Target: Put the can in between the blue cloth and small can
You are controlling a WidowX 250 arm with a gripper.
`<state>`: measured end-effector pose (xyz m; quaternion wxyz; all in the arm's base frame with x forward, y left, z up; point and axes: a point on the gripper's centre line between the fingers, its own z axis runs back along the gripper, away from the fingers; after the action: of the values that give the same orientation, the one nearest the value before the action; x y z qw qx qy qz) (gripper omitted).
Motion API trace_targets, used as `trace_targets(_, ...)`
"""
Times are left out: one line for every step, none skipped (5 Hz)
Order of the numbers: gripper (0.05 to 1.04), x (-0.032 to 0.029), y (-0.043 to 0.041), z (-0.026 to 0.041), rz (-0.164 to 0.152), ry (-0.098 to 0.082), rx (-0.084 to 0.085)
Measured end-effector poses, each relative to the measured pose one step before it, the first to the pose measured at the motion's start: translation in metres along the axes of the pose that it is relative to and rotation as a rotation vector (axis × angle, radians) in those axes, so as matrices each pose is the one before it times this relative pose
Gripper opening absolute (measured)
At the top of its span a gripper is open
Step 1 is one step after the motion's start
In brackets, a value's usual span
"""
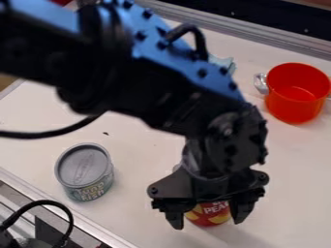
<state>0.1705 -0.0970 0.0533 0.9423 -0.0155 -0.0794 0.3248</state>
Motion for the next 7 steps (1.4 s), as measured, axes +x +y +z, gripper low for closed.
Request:
trace_targets(0.999, 0.01562, -0.00414, -0.00211, 0.0834, 0.005, 0.0507)
trace_targets(0.999, 0.01249, -0.00352, -0.00571, 0.0386, 0.0113, 0.0249)
trace_targets(0.999, 0.01364, -0.0011, -0.00375, 0.0139, 0.0184, 0.0092)
trace_targets(0.999, 0.01523, 0.0041, -0.00299, 0.0436, -0.0032, 0.0092)
trace_targets(0.999, 0.02019, 0.00068, -0.00301, 0.0433, 0.0084, 0.0263)
trace_targets(0.999, 0.01813, 0.00619, -0.00046, 0.0504, 0.0155, 0.0137)
trace_targets(0.999, 0.01877, 0.00736, 0.00068, 0.0008, 0.0122, 0.0204)
